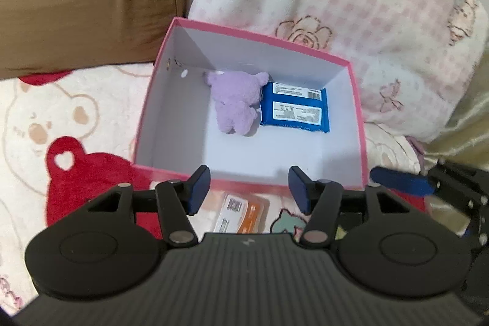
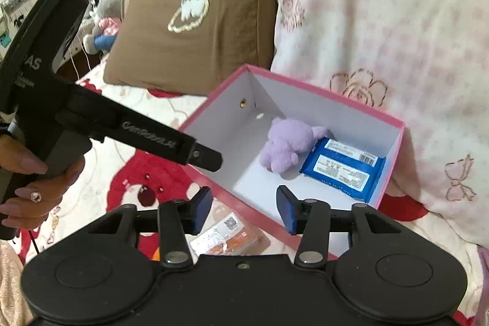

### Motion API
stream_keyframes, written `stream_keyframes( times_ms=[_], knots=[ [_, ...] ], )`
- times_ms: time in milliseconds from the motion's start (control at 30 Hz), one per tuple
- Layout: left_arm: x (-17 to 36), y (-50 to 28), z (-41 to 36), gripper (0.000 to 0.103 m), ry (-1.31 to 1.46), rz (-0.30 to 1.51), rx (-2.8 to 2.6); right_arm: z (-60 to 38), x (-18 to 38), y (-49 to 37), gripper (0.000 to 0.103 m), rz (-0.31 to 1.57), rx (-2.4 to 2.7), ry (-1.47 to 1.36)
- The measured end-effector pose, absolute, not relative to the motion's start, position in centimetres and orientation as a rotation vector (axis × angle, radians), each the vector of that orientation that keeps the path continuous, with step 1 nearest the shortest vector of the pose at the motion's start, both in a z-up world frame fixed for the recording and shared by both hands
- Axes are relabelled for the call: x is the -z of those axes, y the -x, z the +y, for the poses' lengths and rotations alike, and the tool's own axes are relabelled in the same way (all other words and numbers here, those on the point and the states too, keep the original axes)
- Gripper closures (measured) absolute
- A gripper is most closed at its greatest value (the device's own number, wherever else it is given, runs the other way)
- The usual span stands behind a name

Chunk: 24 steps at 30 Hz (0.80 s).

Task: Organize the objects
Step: 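Withdraw the right tool and move it toward the green yarn ball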

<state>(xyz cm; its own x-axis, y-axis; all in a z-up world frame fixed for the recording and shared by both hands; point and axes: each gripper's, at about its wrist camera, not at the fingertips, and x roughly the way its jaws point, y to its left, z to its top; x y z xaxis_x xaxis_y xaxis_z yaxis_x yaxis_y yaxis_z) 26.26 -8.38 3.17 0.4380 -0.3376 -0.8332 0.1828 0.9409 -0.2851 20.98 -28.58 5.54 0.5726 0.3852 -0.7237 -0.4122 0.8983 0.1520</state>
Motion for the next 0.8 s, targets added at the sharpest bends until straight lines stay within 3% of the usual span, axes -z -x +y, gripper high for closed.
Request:
stream_keyframes(
  times_ms=[200, 433, 567, 800],
  knots=[
    [-6.8, -21.6, -7.5, 0.039, 0.124, 1.053, 0.36, -28.8, -7.6, -17.9, 0.036, 0.797, -0.451, 0.059],
    [-9.0, -17.3, -7.0, 0.027, 0.08, 1.043, 0.375, -28.3, -8.1, -14.2, 0.016, 0.791, -0.462, 0.085],
    [-9.5, -15.3, -6.7, 0.016, 0.101, 1.042, 0.402, -27.5, -8.3, -12.2, 0.014, 0.791, -0.465, 0.128],
    [-10.2, -12.7, -6.2, 0.007, 0.088, 1.015, 0.423, -26.3, -9.5, -8.7, 0.012, 0.755, -0.488, 0.175]
  ],
)
